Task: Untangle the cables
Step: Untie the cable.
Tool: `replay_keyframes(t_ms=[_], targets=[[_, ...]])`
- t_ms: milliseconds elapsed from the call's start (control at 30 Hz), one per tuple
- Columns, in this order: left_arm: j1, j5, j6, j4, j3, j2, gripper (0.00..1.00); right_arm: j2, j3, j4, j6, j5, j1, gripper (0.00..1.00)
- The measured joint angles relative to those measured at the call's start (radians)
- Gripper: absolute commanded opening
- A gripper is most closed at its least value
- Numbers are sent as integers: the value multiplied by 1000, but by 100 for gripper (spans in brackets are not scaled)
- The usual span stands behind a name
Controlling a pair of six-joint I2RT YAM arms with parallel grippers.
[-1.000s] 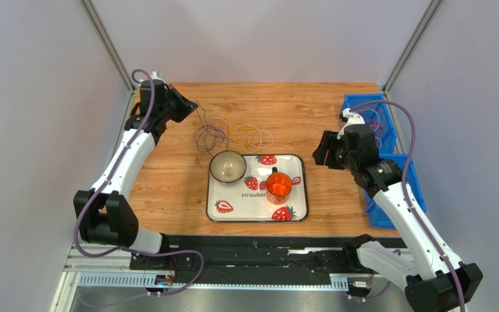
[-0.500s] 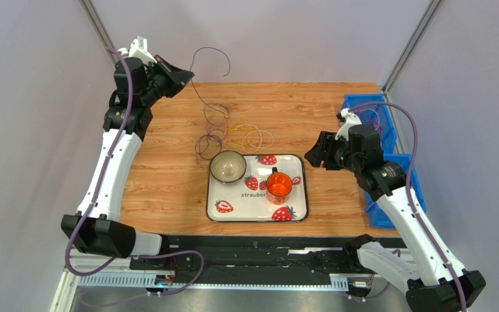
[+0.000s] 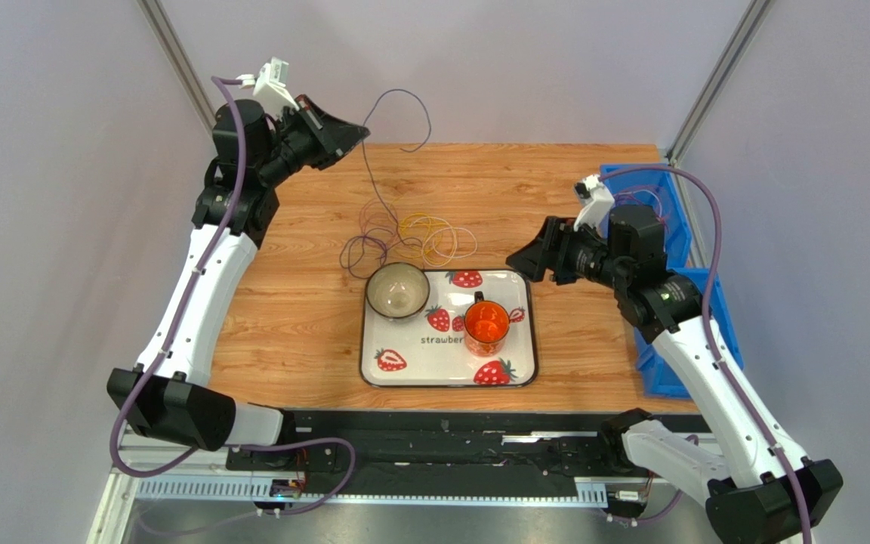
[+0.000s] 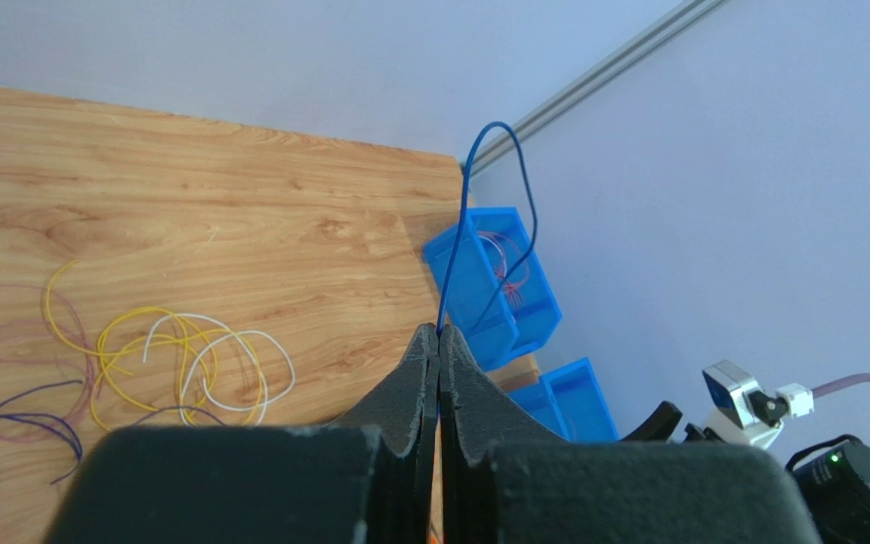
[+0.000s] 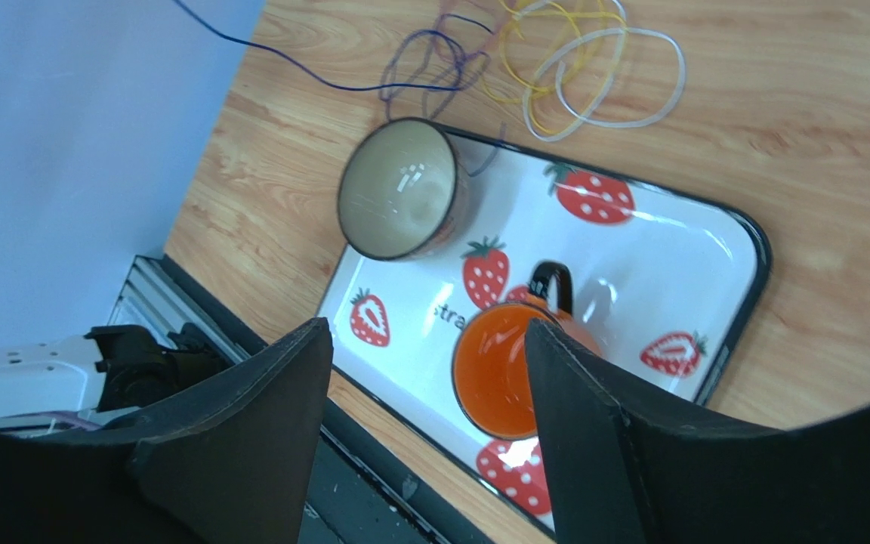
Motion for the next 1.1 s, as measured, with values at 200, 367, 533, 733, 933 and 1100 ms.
replay_keyframes(t_ms=[200, 367, 533, 733, 933, 1100], targets=[[-12, -39, -61, -44, 84, 67, 0, 100, 11, 137, -73, -50, 61, 67], [-26, -100, -158, -104, 142, 87, 0, 142, 11, 200, -178, 6, 204, 66], [-36, -147, -288, -120, 145, 87, 0, 171, 11, 301, -260, 76, 285, 65], [-40, -163, -422, -108, 145, 87, 0, 278, 56, 381, -325, 113, 318, 63], [-46, -169, -473, -105, 145, 87, 0, 412, 130, 434, -367, 151, 362, 62], [-45, -167, -482, -98, 145, 83, 0, 513, 183, 472, -384, 177, 396, 57]])
